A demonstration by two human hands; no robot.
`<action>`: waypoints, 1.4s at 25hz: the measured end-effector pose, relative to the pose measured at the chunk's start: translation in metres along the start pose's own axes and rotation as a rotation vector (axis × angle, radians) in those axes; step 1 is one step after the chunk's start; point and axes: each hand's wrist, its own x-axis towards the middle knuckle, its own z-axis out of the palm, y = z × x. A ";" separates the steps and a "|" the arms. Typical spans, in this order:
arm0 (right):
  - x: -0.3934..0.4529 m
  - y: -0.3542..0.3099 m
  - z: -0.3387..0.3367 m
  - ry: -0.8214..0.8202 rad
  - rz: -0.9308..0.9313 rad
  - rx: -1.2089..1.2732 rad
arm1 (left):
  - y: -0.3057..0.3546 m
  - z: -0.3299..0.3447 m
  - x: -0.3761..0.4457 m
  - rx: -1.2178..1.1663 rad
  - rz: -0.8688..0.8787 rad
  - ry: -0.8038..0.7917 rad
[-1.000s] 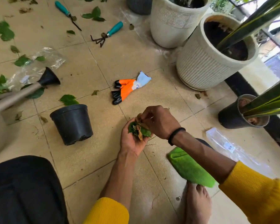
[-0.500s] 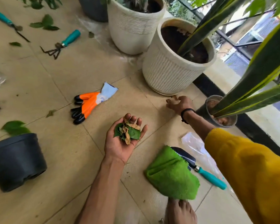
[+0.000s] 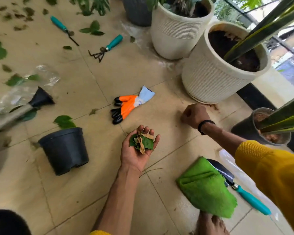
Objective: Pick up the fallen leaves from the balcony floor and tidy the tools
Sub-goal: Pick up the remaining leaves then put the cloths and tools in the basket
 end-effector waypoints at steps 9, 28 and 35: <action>-0.113 -0.163 0.012 -0.428 -0.576 0.076 | 0.047 -0.009 -0.036 -0.059 0.099 0.036; -0.157 -0.389 -0.081 -0.417 -0.742 -0.284 | 0.254 0.067 -0.240 -0.310 0.437 -0.172; -0.142 -0.347 0.086 -0.606 -0.680 -0.507 | 0.263 0.018 -0.268 -0.301 0.576 0.043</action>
